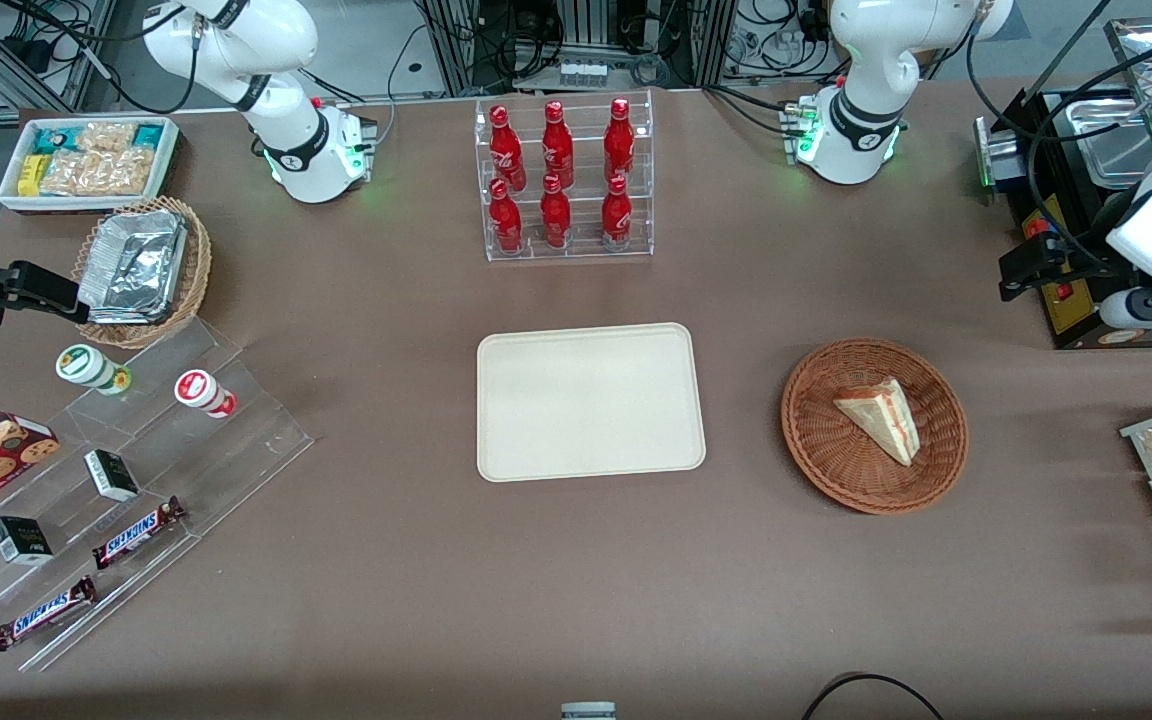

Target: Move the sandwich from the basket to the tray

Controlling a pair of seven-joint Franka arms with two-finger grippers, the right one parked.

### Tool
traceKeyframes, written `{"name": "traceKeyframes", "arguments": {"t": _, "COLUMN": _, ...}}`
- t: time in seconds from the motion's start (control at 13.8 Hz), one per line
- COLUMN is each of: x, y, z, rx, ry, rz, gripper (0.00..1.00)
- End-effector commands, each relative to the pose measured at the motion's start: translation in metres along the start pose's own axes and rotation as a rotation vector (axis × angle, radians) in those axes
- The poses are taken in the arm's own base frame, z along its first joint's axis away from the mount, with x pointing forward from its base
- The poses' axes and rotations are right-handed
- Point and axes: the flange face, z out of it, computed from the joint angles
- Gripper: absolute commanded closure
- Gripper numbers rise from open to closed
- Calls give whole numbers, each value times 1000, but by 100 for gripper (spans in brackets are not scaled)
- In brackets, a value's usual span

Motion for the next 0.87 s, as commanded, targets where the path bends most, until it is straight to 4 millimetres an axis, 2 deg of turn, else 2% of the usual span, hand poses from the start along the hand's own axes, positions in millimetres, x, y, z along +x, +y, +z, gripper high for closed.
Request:
{"name": "traceKeyframes", "arguments": {"t": 0.0, "x": -5, "y": -5, "z": -6, "rx": 28, "ry": -21, "rz": -10, "gripper": 0}}
{"name": "traceKeyframes", "arguments": {"t": 0.15, "x": 0, "y": -7, "z": 2, "rx": 32, "ry": -28, "rz": -14, "gripper": 0}}
{"name": "traceKeyframes", "arguments": {"t": 0.29, "x": 14, "y": -9, "z": 27, "rx": 51, "ry": -55, "rz": -23, "gripper": 0}}
{"name": "traceKeyframes", "arguments": {"t": 0.58, "x": 22, "y": 4, "z": 100, "rx": 60, "ry": -22, "rz": -89, "gripper": 0}}
{"name": "traceKeyframes", "arguments": {"t": 0.8, "x": 17, "y": 30, "z": 148, "rx": 51, "ry": 30, "rz": -250, "gripper": 0}}
